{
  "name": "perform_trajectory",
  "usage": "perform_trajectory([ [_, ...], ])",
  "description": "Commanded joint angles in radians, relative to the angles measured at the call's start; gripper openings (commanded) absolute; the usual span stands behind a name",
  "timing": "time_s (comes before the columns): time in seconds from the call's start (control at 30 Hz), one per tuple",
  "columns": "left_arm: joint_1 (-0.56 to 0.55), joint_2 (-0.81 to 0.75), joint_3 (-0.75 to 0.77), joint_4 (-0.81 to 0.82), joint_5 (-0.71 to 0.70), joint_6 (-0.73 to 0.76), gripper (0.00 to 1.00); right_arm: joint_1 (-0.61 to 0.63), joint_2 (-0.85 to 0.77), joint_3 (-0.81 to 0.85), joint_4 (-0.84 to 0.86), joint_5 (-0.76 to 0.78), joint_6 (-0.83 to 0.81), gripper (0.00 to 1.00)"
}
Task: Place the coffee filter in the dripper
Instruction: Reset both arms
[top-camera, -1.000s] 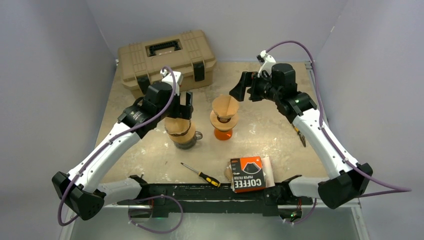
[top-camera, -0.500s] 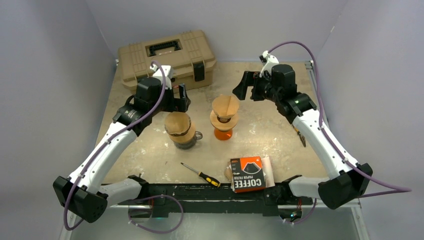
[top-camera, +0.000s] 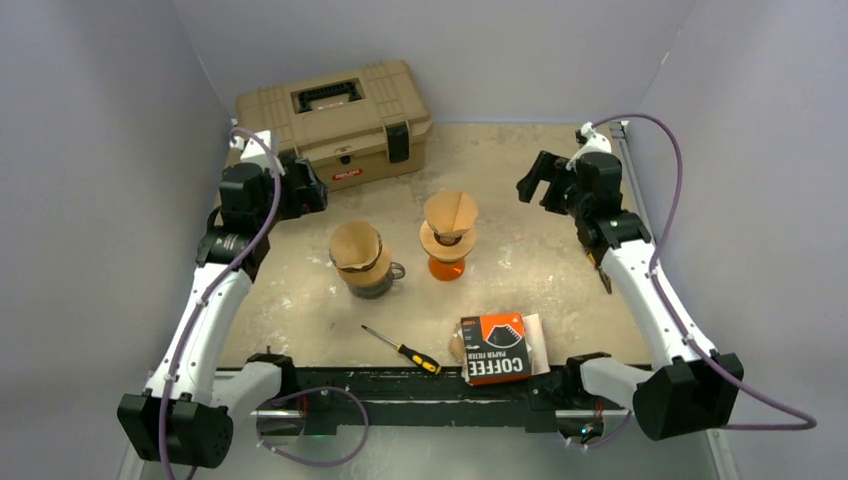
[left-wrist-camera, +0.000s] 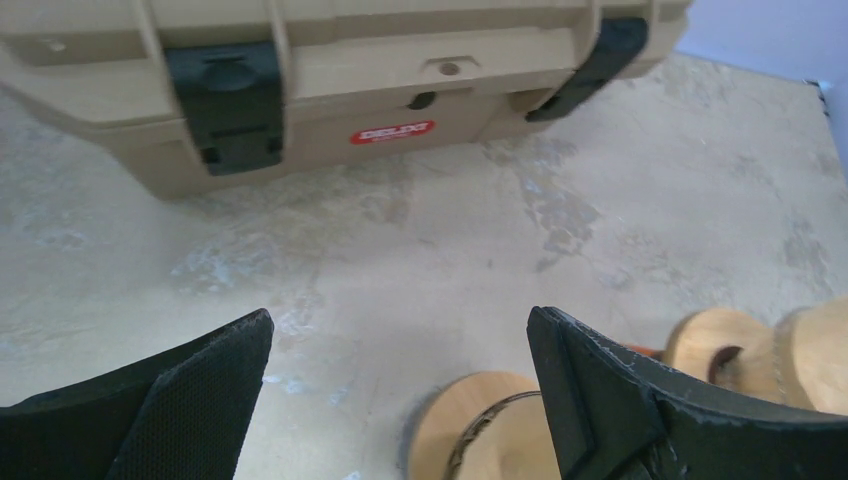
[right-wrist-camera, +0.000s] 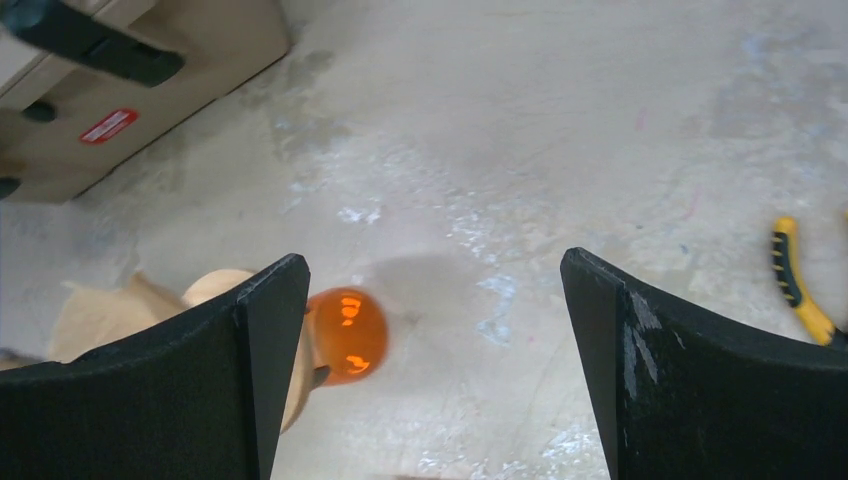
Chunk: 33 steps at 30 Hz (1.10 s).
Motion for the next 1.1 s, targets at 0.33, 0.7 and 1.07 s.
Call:
perform_trajectory([
  [0.33, 0.038, -0.256, -0.575, 0.659, -0.568, -0.073, 0.99, -0.024, -0.195, -0.519, 0.609, 0.428, 0.019, 0.99],
  [0.7, 0.037, -0.032, -0.889, 1.289, -0.641, 0.063, 0.99, -0.024, -0.074, -0.783, 1.149, 0.619, -0.154, 0.99],
  [1.07, 0.037, 0.514, -0.961, 1.937, -0.38, 0.302, 0.99, -0.03, 0.303, -0.902, 1.902, 0.52, -0.348, 0.99],
])
